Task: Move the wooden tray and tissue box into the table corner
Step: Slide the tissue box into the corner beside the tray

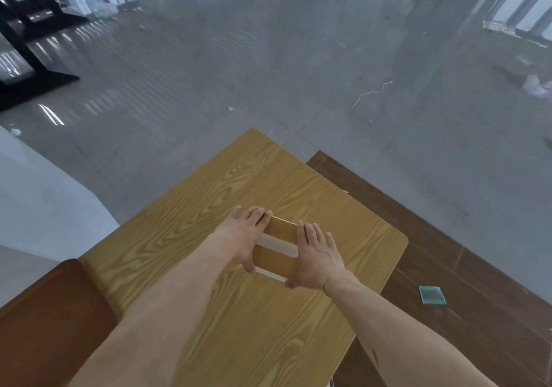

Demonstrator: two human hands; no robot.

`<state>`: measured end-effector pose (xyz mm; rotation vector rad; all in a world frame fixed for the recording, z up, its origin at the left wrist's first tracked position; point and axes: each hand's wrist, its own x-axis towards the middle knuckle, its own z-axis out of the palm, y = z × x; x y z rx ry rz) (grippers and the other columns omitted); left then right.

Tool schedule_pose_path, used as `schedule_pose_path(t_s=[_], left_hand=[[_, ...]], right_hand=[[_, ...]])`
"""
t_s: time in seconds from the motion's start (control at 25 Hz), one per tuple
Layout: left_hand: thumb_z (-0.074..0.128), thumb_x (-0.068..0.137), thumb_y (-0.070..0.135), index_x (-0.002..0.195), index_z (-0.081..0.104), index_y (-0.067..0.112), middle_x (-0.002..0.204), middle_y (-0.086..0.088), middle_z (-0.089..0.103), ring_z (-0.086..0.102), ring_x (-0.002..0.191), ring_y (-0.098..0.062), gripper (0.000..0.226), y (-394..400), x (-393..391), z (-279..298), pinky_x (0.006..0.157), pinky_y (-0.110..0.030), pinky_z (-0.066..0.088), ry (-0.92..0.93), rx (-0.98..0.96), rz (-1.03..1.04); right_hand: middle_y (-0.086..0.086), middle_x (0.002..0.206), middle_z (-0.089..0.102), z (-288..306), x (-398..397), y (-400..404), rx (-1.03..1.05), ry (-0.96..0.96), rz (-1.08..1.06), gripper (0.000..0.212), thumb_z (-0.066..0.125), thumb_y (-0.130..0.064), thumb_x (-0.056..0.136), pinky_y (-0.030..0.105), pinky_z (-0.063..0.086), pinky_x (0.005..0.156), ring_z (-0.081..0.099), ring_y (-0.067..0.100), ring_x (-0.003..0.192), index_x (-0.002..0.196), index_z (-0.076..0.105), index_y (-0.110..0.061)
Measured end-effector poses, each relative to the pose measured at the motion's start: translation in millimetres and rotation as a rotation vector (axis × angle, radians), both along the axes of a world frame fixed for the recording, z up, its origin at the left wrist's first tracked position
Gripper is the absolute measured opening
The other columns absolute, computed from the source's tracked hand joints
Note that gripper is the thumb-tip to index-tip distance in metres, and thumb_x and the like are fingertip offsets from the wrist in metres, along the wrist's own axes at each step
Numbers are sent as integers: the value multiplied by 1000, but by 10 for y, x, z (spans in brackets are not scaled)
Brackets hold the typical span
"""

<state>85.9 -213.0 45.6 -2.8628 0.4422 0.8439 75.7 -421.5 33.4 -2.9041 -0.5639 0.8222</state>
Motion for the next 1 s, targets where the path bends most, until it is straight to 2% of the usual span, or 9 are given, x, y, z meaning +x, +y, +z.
schedule_pose_path(t_s=[0.08,0.4,0.56,0.76,0.92,1.0], left_hand=[[79,58,68,154,-19,12,166,-6,-5,-9,154,-24,148,-41,-114,34,123,-54,-3,-9,-14,46],[72,59,71,155,-17,10,163,-8,2,-5,152,-28,144,-262,-1033,305,122,-56,-1,-107,-24,301],[73,60,70,157,-11,9,163,-11,5,1,151,-31,142,-398,-1625,539,122,-53,-3,-149,-2,456],[74,59,71,157,-11,13,164,-9,3,-1,151,-29,142,-540,-2371,741,121,-53,-7,-201,-19,643],[70,56,75,156,-9,14,161,-10,9,9,149,-33,142,-600,-3168,843,121,-54,2,-267,15,811],[70,56,76,156,-9,15,161,-10,10,12,148,-33,141,-597,-3563,895,121,-55,2,-282,28,887]], right_hand=[[8,167,1,84,8,-36,-15,-14,61,149,84,-61,60,51,-2,125,-6,27,154,155,-18,-9],[7,166,5,522,-261,-189,16,-91,356,145,85,-56,60,48,3,126,3,26,153,158,-13,-12],[6,163,13,729,-529,-208,90,-151,536,144,87,-55,58,44,7,126,9,27,151,158,-6,-11],[8,160,16,876,-920,-177,167,-212,726,143,85,-57,57,41,7,125,11,29,149,158,-3,-8],[9,159,17,996,-1339,-9,239,-239,932,142,85,-59,55,39,9,123,16,29,147,158,0,-9],[10,160,17,1040,-1588,123,267,-246,1026,142,84,-60,56,40,9,124,16,30,147,158,0,-9]])
